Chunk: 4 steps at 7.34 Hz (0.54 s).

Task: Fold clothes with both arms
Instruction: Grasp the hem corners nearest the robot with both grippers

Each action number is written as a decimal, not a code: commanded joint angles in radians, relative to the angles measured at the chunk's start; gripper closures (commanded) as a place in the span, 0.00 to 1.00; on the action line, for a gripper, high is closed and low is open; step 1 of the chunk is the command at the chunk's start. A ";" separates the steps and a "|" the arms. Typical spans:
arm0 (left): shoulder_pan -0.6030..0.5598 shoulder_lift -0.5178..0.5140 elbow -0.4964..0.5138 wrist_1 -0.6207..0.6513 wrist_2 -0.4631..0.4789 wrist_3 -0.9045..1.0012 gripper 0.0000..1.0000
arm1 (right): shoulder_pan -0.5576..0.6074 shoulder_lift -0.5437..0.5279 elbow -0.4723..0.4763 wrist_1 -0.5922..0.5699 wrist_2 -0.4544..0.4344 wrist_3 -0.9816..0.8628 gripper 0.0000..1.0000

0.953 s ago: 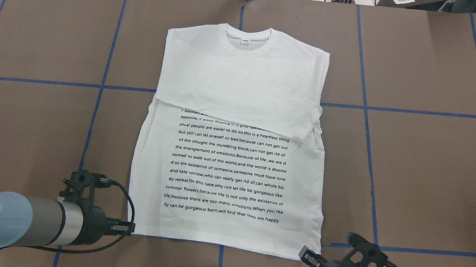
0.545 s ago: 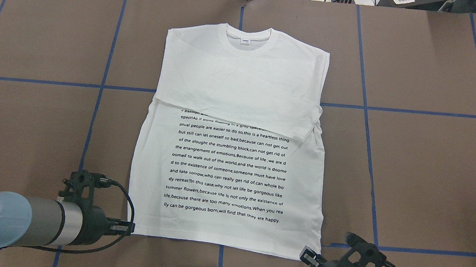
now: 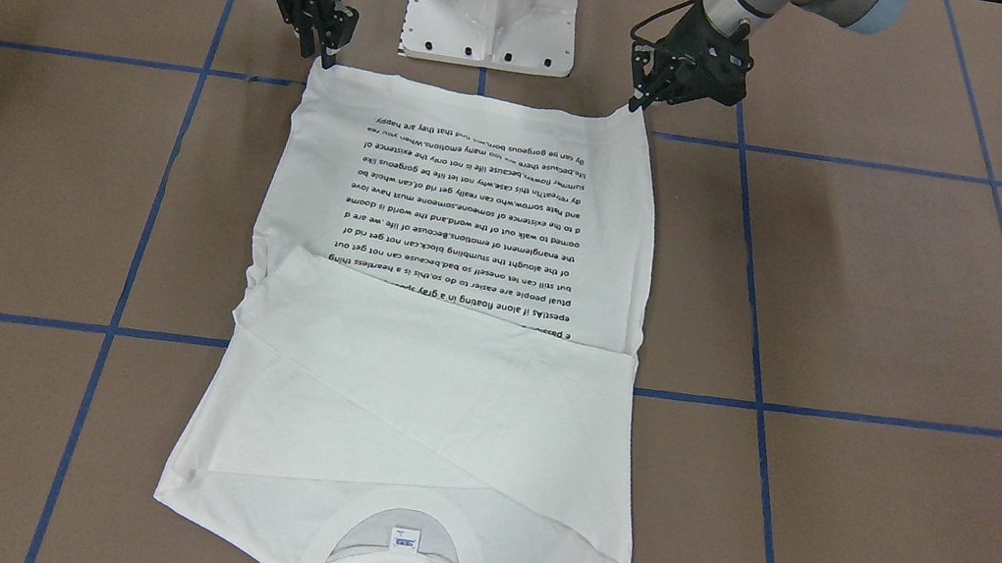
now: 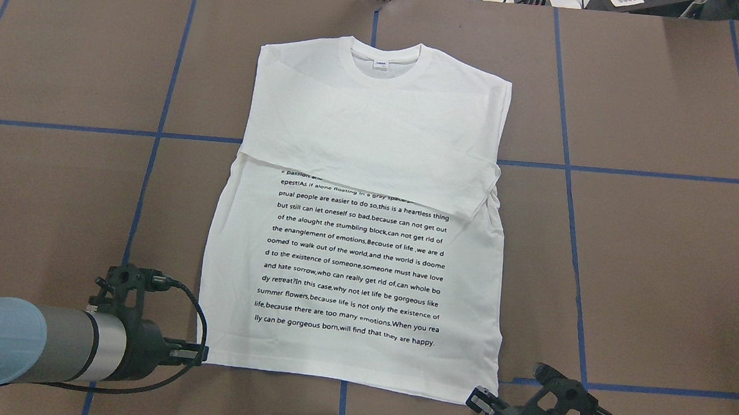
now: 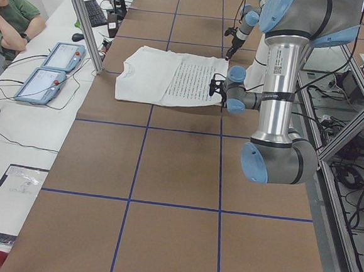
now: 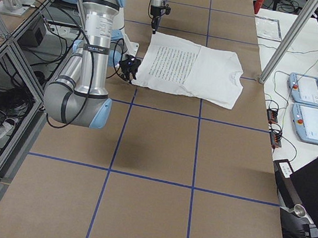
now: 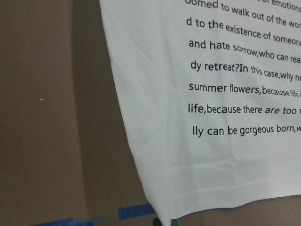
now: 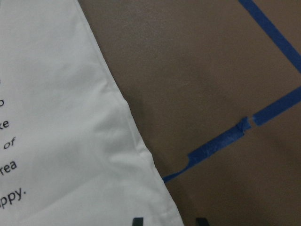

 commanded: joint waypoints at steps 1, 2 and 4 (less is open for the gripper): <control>0.000 0.000 -0.001 -0.001 0.000 0.000 1.00 | -0.005 0.011 -0.003 -0.021 0.001 0.000 0.55; 0.000 0.000 -0.001 0.000 0.000 0.000 1.00 | -0.007 0.014 -0.006 -0.021 0.001 0.000 0.56; 0.000 0.002 -0.001 0.000 0.000 0.000 1.00 | -0.008 0.019 -0.009 -0.021 0.000 0.000 0.68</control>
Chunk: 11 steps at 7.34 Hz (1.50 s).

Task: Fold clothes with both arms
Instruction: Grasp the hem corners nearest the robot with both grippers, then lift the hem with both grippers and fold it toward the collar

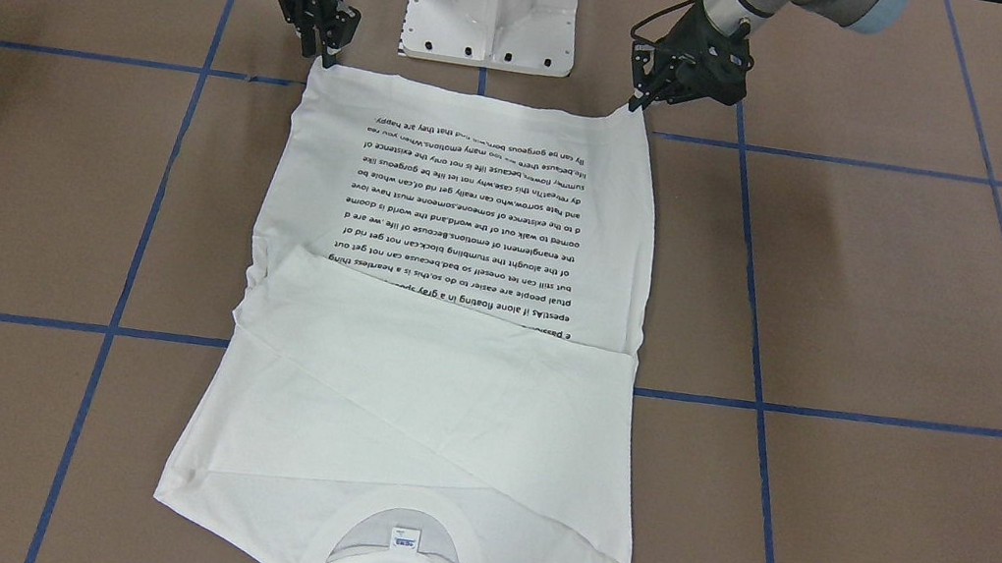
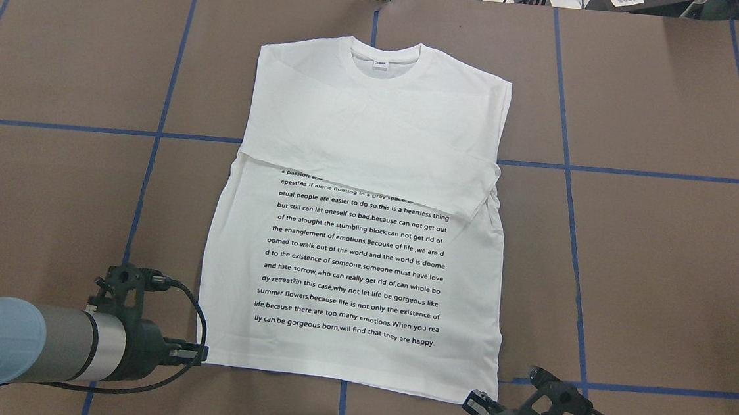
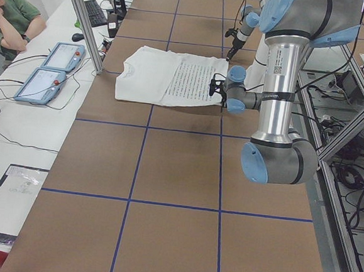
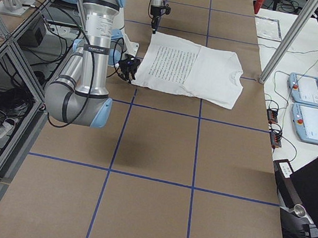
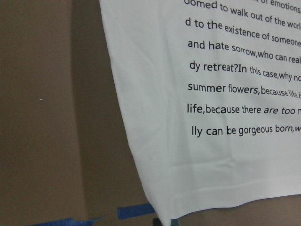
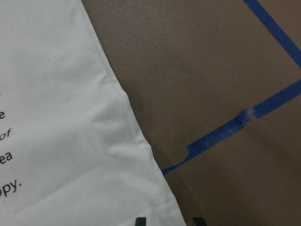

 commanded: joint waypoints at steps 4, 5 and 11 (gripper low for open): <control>0.000 0.001 -0.006 0.001 0.000 0.000 1.00 | 0.006 0.001 -0.001 -0.002 0.000 -0.003 1.00; -0.003 0.002 -0.029 0.002 -0.002 0.000 1.00 | 0.039 0.001 0.031 -0.055 0.015 -0.017 1.00; -0.223 -0.127 -0.431 0.577 -0.290 0.087 1.00 | 0.318 0.365 0.521 -0.866 0.351 -0.270 1.00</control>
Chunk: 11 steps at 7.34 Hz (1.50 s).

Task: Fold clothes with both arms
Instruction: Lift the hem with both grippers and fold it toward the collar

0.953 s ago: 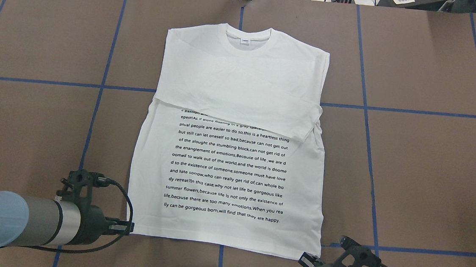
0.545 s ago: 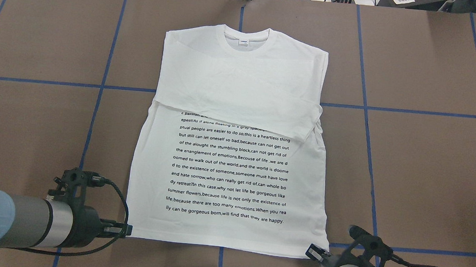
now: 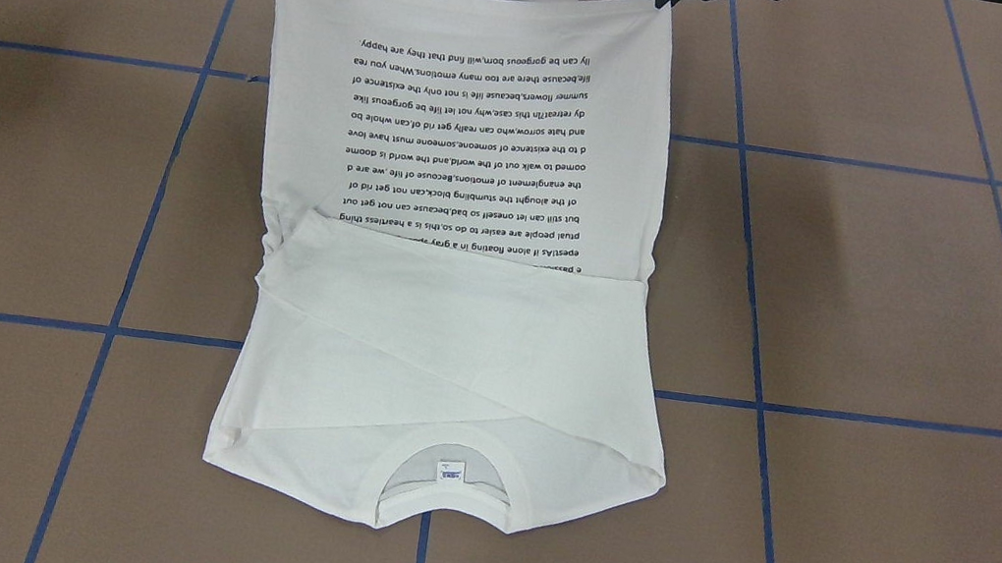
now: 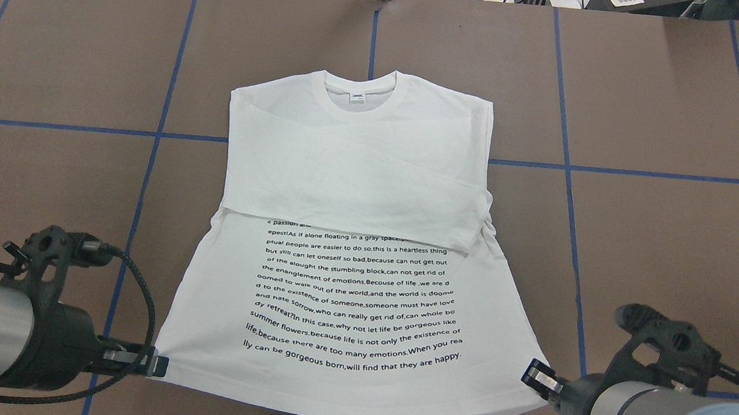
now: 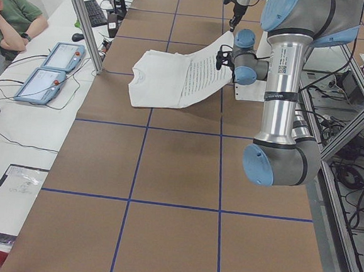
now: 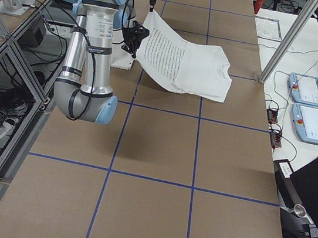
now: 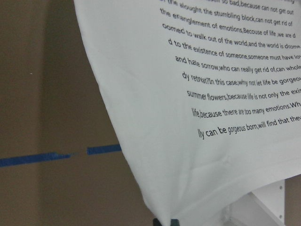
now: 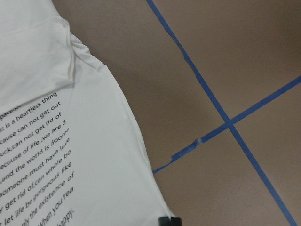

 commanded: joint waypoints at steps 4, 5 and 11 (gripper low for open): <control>-0.436 -0.423 0.286 0.341 -0.072 0.430 1.00 | 0.487 0.207 -0.305 0.055 0.213 -0.533 1.00; -0.499 -0.460 0.363 0.337 -0.077 0.507 1.00 | 0.562 0.207 -0.424 0.212 0.262 -0.596 1.00; -0.542 -0.586 0.851 0.024 -0.006 0.595 1.00 | 0.816 0.491 -1.010 0.418 0.341 -0.827 1.00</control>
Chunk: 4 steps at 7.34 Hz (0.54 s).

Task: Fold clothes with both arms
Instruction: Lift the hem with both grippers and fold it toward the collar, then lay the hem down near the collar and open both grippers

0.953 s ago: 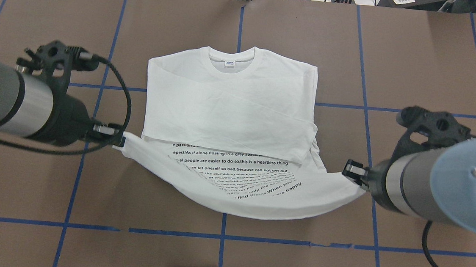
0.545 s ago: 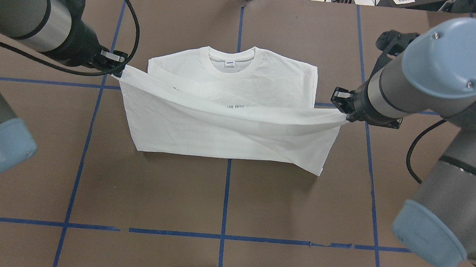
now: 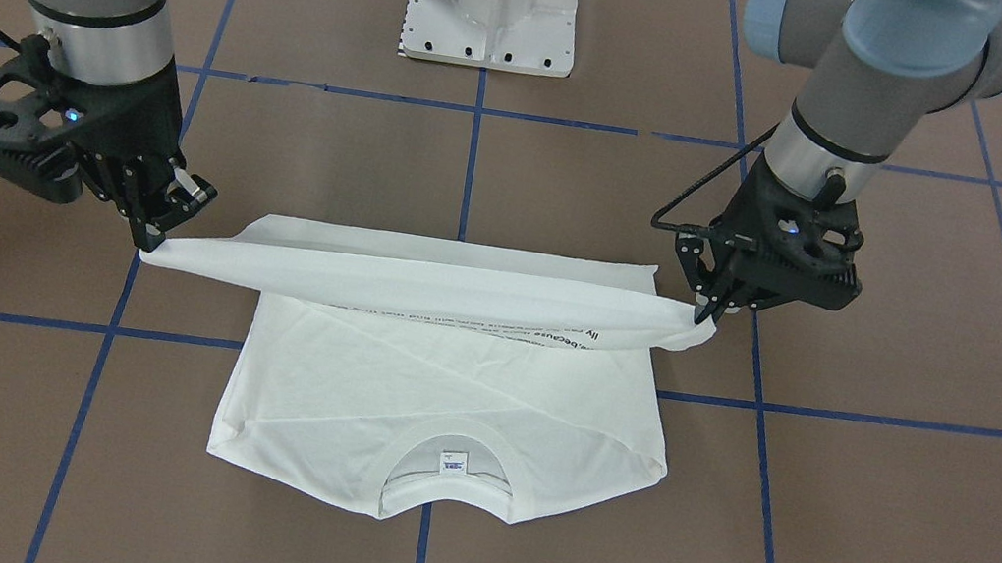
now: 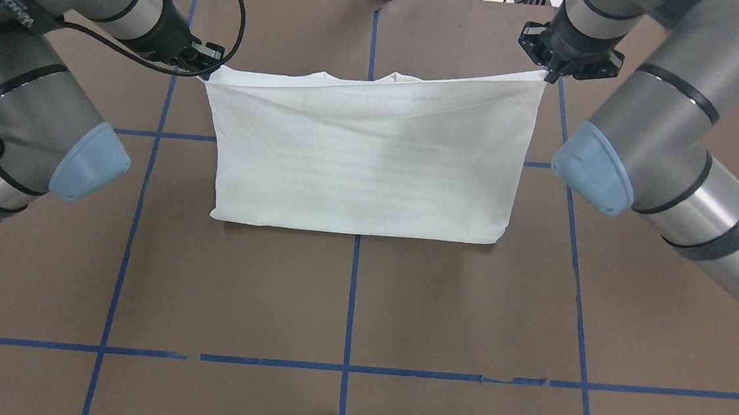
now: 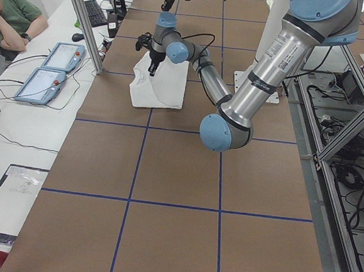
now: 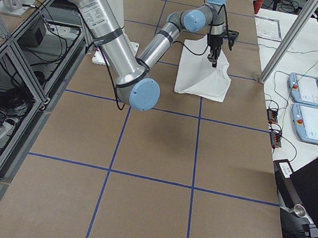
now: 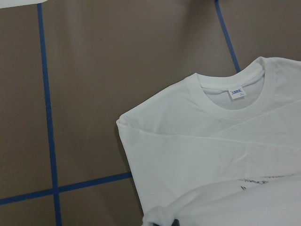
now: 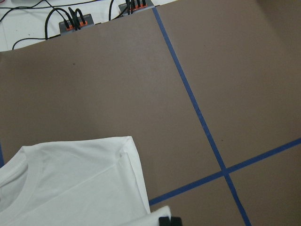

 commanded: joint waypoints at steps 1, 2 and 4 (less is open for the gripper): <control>0.002 -0.047 0.198 -0.142 0.025 0.002 1.00 | 0.008 0.080 -0.274 0.200 -0.010 -0.002 1.00; 0.002 -0.070 0.271 -0.185 0.025 0.002 1.00 | 0.008 0.128 -0.391 0.264 -0.028 -0.005 1.00; 0.007 -0.144 0.428 -0.236 0.026 0.003 1.00 | -0.017 0.165 -0.545 0.352 -0.073 -0.014 1.00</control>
